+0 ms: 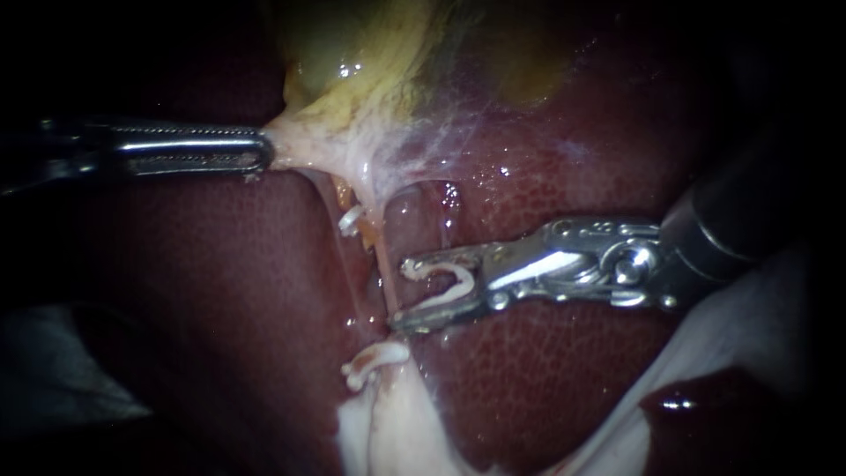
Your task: Clipping first clip right tube
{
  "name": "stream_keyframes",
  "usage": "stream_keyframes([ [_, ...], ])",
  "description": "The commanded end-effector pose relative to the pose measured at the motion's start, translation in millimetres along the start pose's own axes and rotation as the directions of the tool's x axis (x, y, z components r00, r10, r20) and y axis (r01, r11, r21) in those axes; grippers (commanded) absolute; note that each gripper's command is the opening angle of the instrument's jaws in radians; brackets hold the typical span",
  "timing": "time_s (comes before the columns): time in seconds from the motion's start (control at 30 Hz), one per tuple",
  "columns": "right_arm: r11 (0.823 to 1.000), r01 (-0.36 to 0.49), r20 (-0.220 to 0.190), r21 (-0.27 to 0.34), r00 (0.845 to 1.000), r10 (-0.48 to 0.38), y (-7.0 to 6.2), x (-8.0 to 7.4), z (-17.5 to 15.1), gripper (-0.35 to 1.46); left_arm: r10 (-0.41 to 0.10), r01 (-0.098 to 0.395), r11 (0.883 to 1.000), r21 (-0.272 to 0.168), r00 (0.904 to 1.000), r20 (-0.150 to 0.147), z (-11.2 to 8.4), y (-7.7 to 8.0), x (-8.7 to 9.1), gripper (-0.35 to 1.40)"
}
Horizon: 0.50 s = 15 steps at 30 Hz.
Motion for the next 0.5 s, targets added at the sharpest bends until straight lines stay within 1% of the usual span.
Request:
stream_keyframes([
  [0.03, 1.000, -0.003, 0.001, 0.001, 1.000, 0.003, 0.1, -0.1, 0.3, 0.46, 0.000, 0.000, 1.000, 0.000, 1.0000, 0.000, 0.0, 0.0, 0.0, -0.35],
  [0.17, 1.000, -0.013, 0.011, 0.011, 1.000, 0.013, 0.2, -0.5, 1.4, 0.46, 0.000, 0.000, 1.000, 0.001, 1.0000, 0.000, 0.0, 0.1, 0.0, -0.35],
  [0.3, 1.000, -0.009, 0.005, 0.017, 1.000, 0.009, 0.3, -0.9, 2.5, 0.48, 0.000, 0.000, 1.000, 0.001, 1.0000, 0.000, 0.0, 0.1, 0.0, -0.35],
  [0.4, 0.999, -0.021, -0.012, 0.033, 1.000, 0.022, 0.4, -1.2, 3.3, 0.48, 0.000, 0.000, 1.000, 0.001, 1.0000, 0.000, 0.0, 0.1, 0.0, -0.35],
  [0.5, 0.997, -0.032, -0.039, 0.069, 0.999, 0.035, 0.4, -1.4, 3.8, 0.49, 0.000, 0.000, 1.000, 0.001, 1.0000, 0.000, 0.0, 0.1, 0.0, -0.35],
])
